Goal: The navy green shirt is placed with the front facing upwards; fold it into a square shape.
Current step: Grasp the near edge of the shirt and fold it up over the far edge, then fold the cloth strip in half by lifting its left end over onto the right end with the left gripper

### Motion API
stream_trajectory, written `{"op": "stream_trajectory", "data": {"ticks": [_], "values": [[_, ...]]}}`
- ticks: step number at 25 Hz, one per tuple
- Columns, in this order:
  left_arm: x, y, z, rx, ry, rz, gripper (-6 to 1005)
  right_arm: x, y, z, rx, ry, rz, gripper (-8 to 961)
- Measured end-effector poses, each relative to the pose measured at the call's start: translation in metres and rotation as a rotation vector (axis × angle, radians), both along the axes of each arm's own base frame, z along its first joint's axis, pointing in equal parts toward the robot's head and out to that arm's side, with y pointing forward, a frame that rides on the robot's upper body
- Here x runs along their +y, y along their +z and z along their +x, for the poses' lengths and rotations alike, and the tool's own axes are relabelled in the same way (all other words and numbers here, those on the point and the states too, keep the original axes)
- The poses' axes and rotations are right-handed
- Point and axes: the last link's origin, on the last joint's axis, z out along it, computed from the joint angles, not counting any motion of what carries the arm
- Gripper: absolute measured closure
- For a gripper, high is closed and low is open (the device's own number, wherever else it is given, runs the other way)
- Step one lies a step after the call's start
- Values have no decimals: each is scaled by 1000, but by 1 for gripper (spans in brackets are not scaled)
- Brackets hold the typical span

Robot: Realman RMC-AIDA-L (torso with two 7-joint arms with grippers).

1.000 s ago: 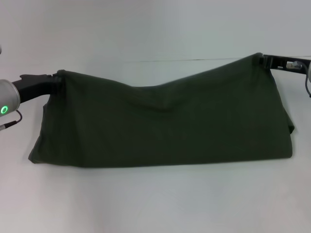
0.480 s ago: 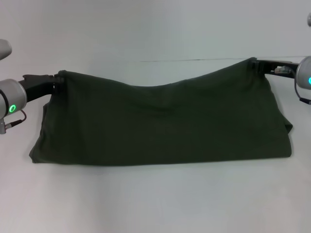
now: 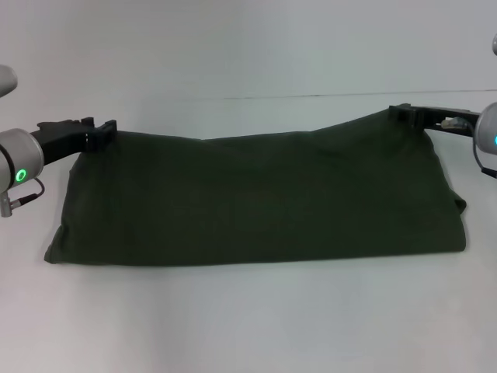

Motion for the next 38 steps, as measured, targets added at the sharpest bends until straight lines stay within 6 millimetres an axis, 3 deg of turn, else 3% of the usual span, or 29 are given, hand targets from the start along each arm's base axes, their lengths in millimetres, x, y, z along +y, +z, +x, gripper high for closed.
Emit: {"op": "stream_trajectory", "data": {"ticks": [1,5,8,9,14,20,25,34,38], "values": [[0,1,-1,-5,2,4,803,-1,3,3,1,-8,8,691],[-2,2,-2,-21,7,11,623,-4,14,13,1,-31,38,505],[-2,2,-3,-25,12,12,439,-6,20,17,-7,-32,56,278],[-2,2,-3,-30,15,12,369,-7,21,17,-8,-30,58,261],[-4,7,-6,-72,49,27,229,-16,22,22,-1,-26,47,176],[-19,31,-12,-210,35,27,201,-36,29,15,87,112,62,175],[-46,53,-19,-337,-61,3,201,-61,34,12,166,262,54,175],[-103,60,-35,-349,-142,-99,201,-110,20,5,156,554,-77,176],[-113,63,-45,-328,-100,-106,202,-139,7,-8,142,759,-235,175]]}}
